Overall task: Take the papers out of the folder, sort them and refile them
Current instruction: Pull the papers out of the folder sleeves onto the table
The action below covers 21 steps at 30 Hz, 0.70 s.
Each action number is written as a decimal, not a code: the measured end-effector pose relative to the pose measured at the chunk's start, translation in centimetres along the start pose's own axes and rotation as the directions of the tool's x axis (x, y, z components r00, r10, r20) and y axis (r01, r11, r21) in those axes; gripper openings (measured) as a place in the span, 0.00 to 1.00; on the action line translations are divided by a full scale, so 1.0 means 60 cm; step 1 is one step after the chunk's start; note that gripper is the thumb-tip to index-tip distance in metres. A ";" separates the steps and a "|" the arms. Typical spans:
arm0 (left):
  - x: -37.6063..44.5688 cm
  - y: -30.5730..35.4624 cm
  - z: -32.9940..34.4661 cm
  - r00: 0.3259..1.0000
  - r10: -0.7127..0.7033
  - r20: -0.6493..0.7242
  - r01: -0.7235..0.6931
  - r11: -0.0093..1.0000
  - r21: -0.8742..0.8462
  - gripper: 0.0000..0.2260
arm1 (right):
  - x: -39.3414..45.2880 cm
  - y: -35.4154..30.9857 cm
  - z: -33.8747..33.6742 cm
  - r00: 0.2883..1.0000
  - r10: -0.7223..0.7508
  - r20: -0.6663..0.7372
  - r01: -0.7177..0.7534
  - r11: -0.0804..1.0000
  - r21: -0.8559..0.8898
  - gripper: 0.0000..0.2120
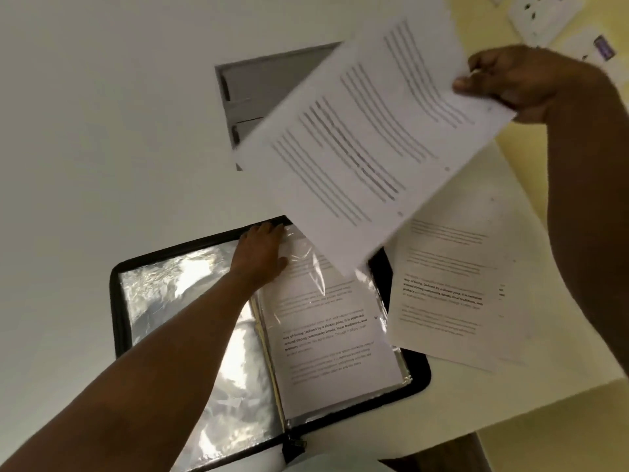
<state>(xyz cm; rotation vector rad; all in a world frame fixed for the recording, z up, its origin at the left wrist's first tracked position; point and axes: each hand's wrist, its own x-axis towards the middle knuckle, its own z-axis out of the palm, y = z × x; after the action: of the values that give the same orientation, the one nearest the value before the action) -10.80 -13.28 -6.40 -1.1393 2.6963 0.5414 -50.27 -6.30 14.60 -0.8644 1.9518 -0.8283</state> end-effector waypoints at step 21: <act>0.020 0.070 -0.016 1.000 -0.018 -0.020 0.011 0.948 -0.319 0.06 | -0.015 0.361 -0.019 0.976 0.211 -0.057 -0.201 0.760 -0.618 0.20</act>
<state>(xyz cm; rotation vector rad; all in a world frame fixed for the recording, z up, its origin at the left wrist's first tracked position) -14.69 -11.74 -4.76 -1.2431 2.6819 0.9983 -56.56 6.52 -1.79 -0.9885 2.2922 -0.0159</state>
